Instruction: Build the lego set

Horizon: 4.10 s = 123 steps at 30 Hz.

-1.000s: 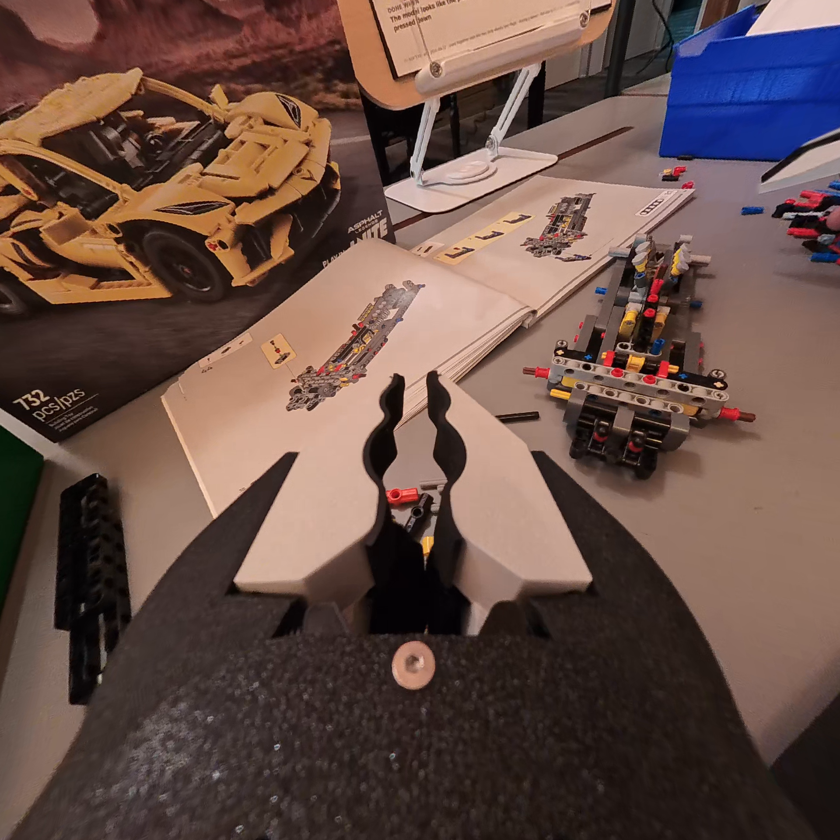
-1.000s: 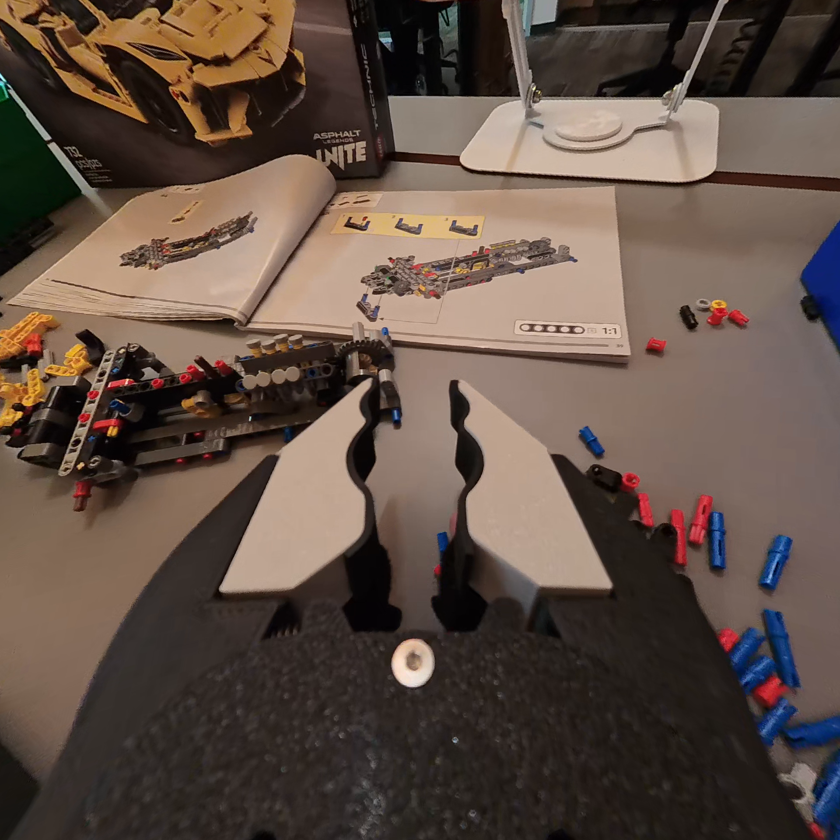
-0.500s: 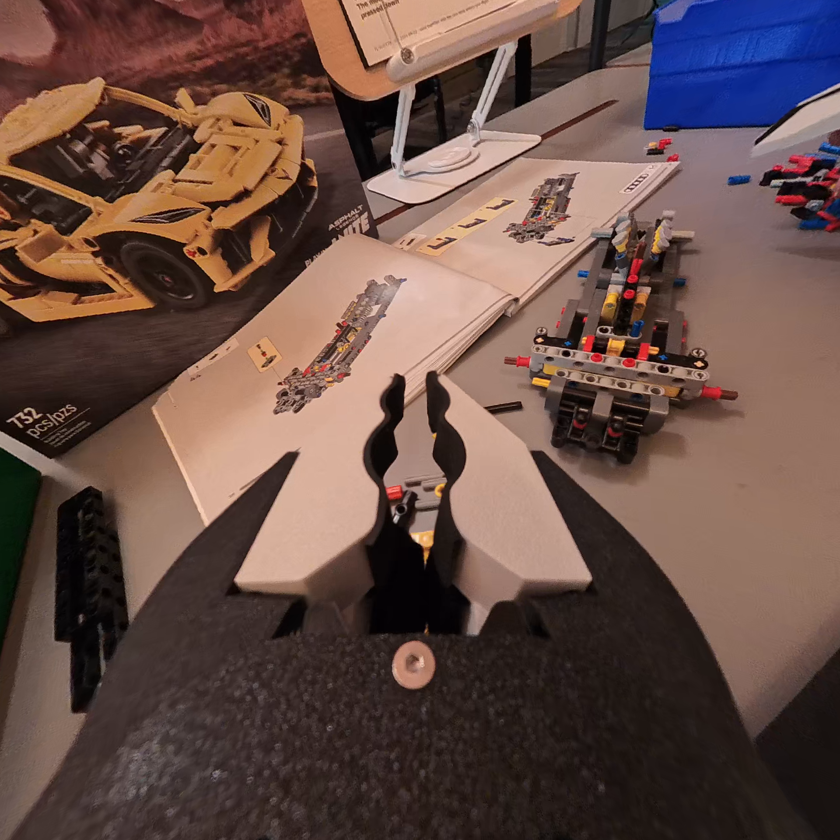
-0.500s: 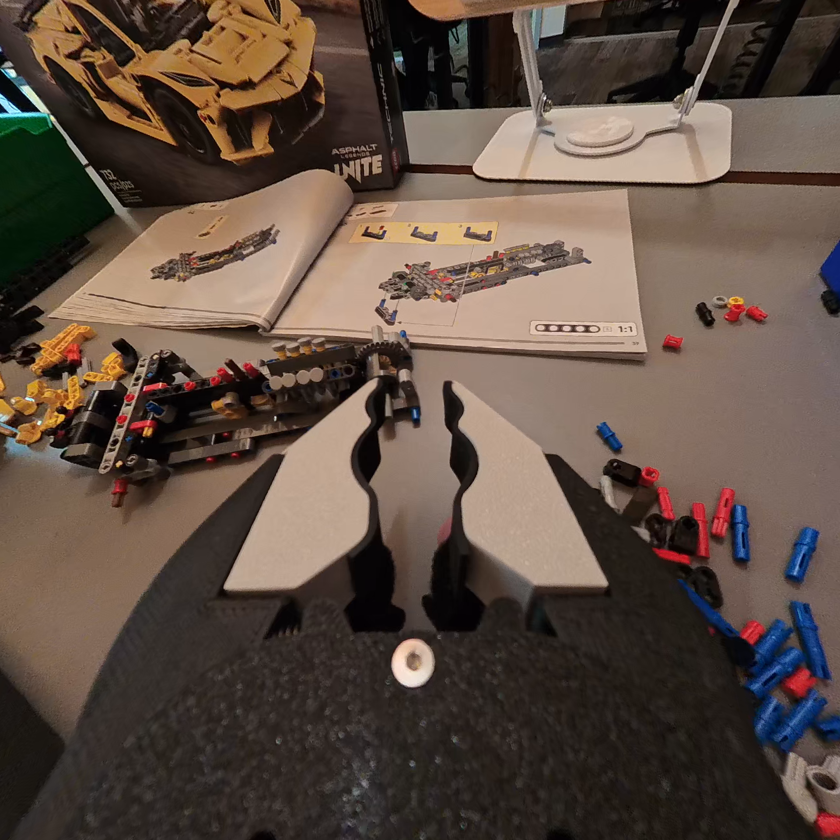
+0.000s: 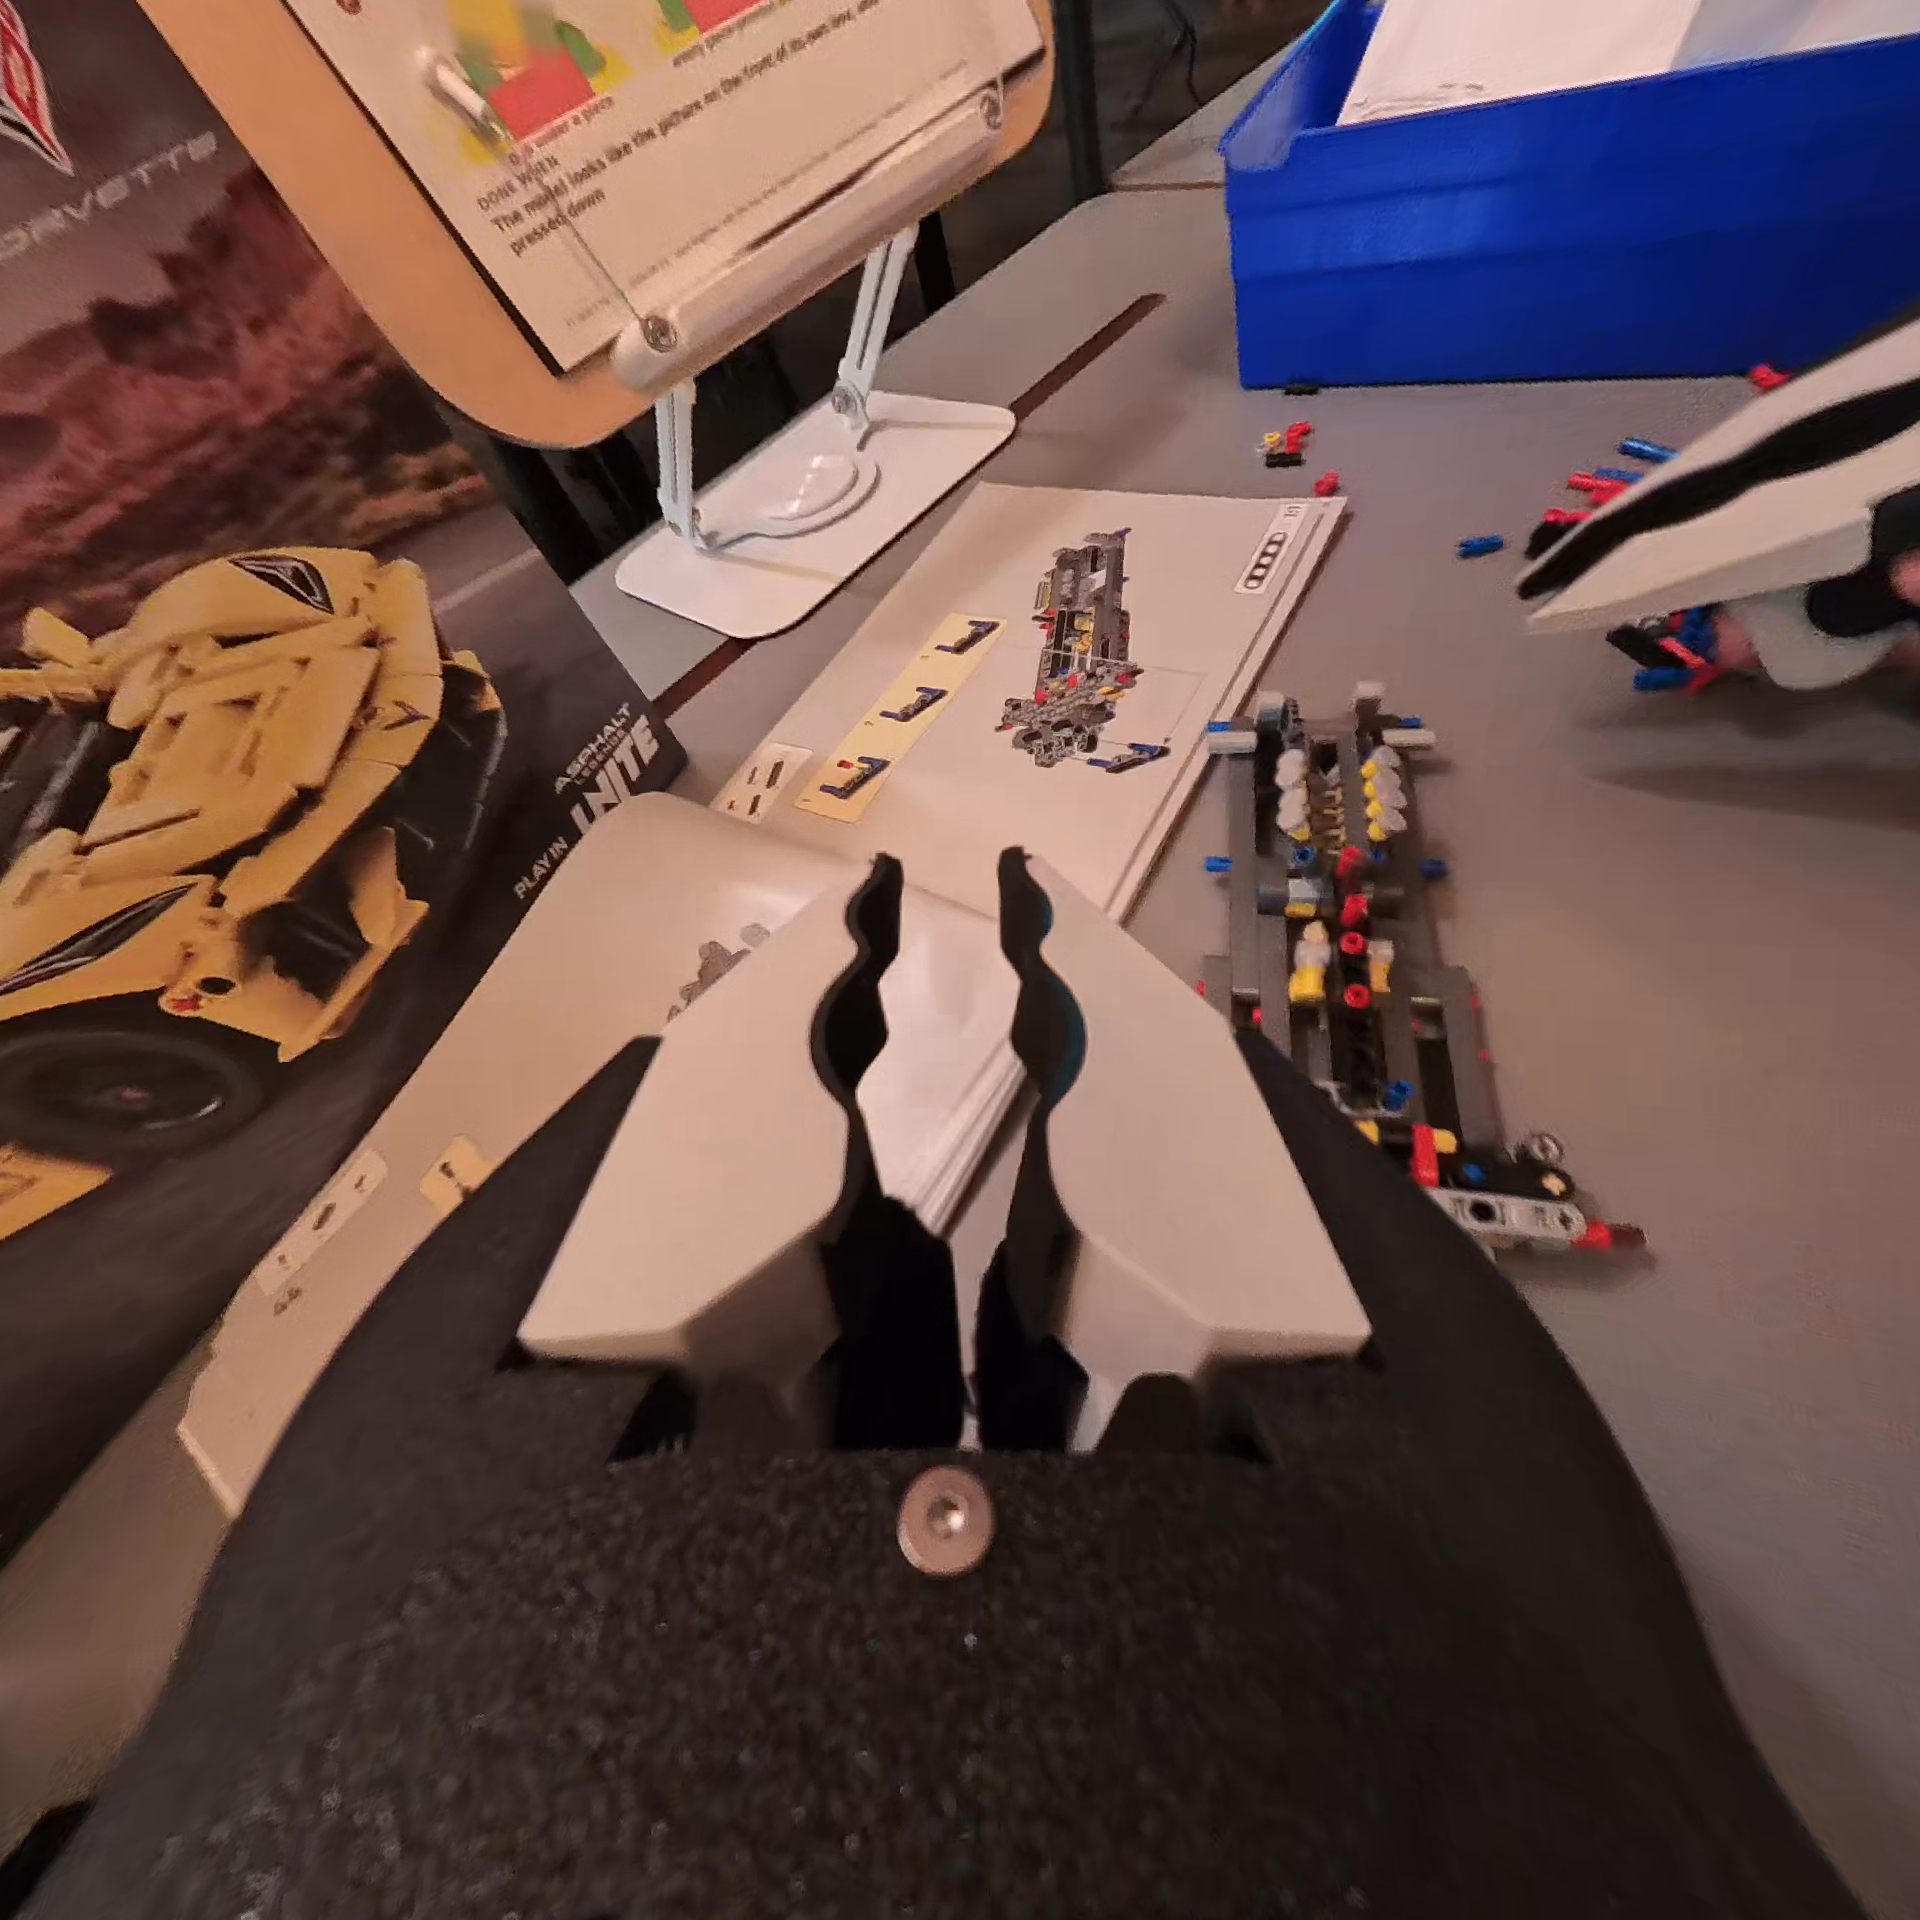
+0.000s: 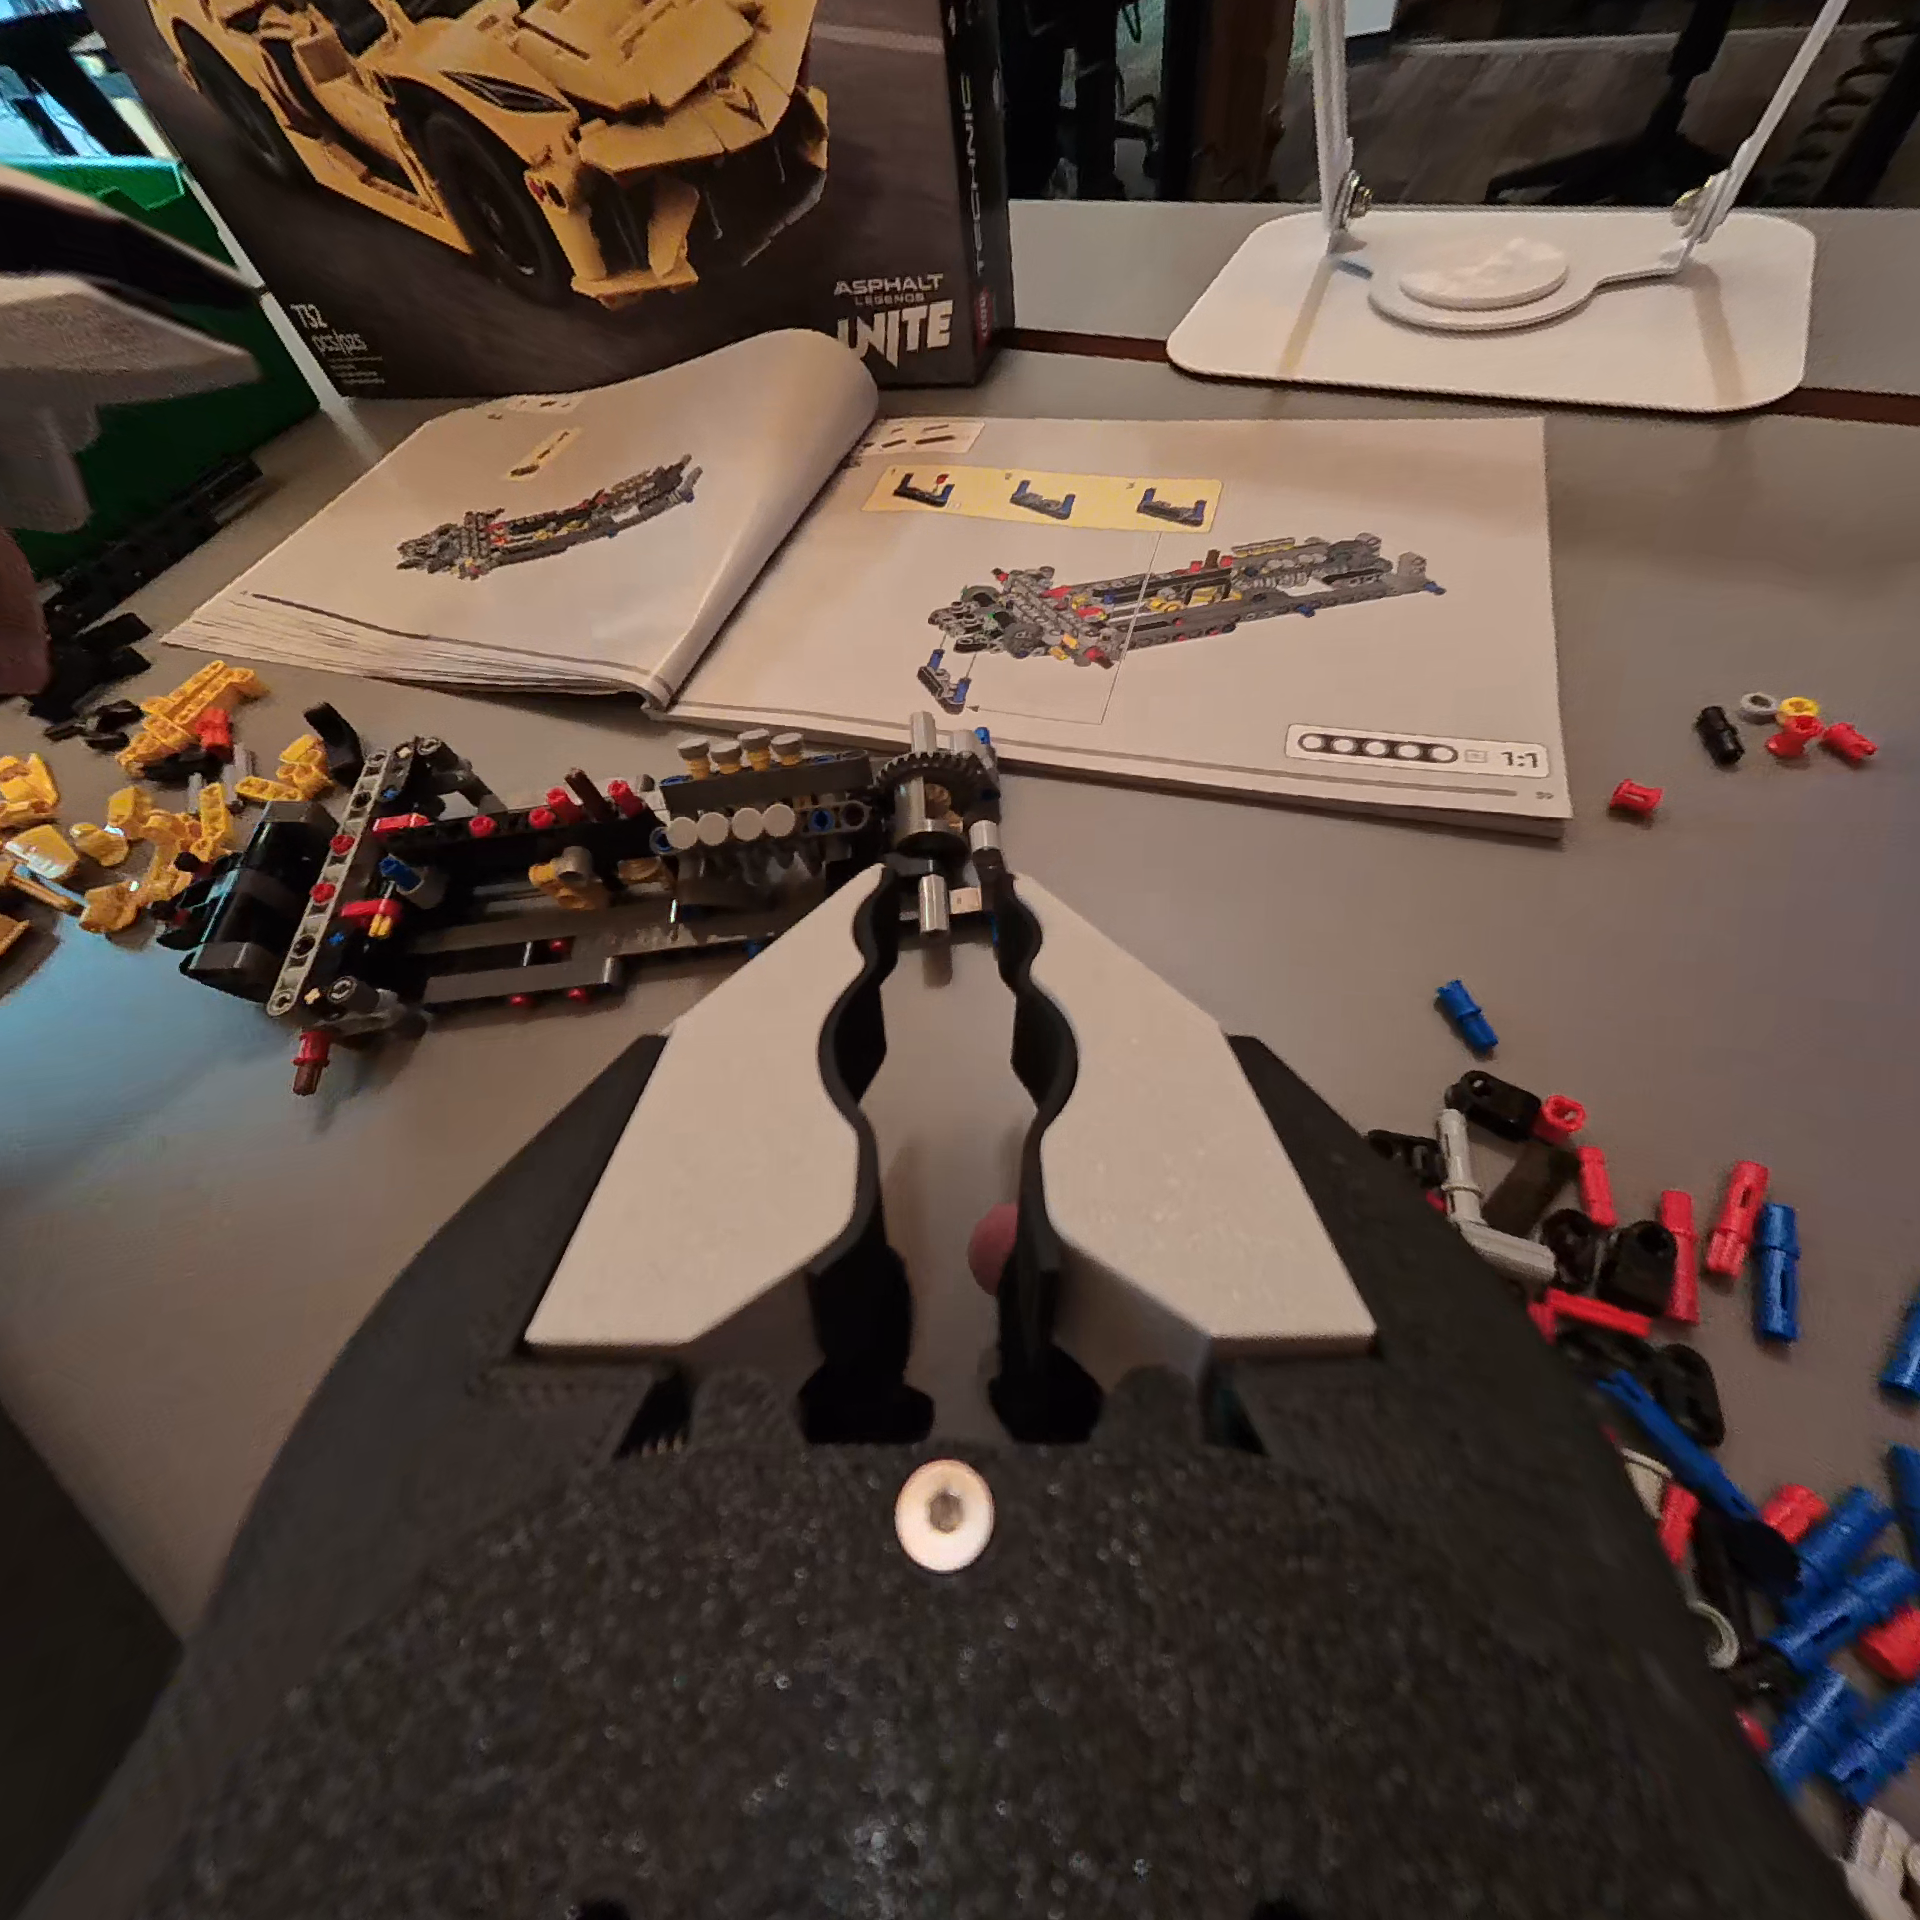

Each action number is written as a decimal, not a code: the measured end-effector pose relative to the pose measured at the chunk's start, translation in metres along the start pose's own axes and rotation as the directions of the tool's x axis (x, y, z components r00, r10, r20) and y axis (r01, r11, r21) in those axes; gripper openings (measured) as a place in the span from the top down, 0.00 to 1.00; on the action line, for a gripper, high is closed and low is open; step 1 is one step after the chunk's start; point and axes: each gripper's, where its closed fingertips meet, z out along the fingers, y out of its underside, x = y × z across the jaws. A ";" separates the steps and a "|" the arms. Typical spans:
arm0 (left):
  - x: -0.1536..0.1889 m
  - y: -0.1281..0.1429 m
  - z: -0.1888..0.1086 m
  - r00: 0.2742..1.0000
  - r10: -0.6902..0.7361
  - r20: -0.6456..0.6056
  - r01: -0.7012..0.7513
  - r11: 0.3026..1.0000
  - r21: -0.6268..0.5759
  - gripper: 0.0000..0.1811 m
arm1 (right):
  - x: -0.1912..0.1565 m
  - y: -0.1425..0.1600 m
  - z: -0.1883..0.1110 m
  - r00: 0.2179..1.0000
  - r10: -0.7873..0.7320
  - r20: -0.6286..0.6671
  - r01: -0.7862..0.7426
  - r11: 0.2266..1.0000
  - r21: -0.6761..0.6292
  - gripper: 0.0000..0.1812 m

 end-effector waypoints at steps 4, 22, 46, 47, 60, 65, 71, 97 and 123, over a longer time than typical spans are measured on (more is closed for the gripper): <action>-0.002 0.009 0.020 0.988 -0.146 -0.054 0.144 0.989 -0.045 0.90 | 0.008 0.001 0.001 1.000 0.026 -0.009 -0.026 1.000 -0.010 0.91; -0.019 0.038 0.005 0.987 -0.149 0.054 0.149 0.989 -0.005 0.90 | 0.105 0.010 -0.061 0.982 0.063 -0.179 -0.092 0.984 -0.156 0.80; -0.008 0.037 0.009 0.992 -0.121 0.018 0.122 0.992 -0.015 0.90 | 0.165 0.060 -0.061 0.892 0.025 -0.451 -0.201 0.916 -0.347 0.98; -0.008 0.037 0.009 0.993 -0.121 0.018 0.121 0.993 -0.014 0.90 | 0.164 0.060 -0.062 0.894 0.011 -0.448 -0.192 0.913 -0.360 0.98; -0.008 0.036 0.009 0.993 -0.116 0.024 0.117 0.993 -0.007 0.91 | -0.059 0.079 -0.024 0.868 -0.226 0.442 0.403 0.841 -0.362 0.98; -0.007 0.036 0.009 0.992 -0.122 0.019 0.122 0.993 -0.006 0.91 | -0.052 0.071 -0.026 0.884 -0.188 0.428 0.354 0.867 -0.350 0.91; -0.006 0.036 0.009 0.993 -0.121 0.014 0.121 0.993 -0.007 0.91 | 0.111 0.023 -0.050 0.957 -0.171 -0.236 0.102 0.955 -0.278 0.92; -0.008 0.037 0.009 0.993 -0.119 0.025 0.119 0.993 -0.009 0.91 | 0.068 0.009 -0.047 0.977 -0.212 0.006 0.209 0.954 -0.216 0.98; -0.002 0.039 0.012 0.995 -0.102 0.009 0.103 0.994 -0.024 0.91 | 0.042 0.062 -0.073 0.976 -0.173 0.136 0.209 0.918 -0.337 0.92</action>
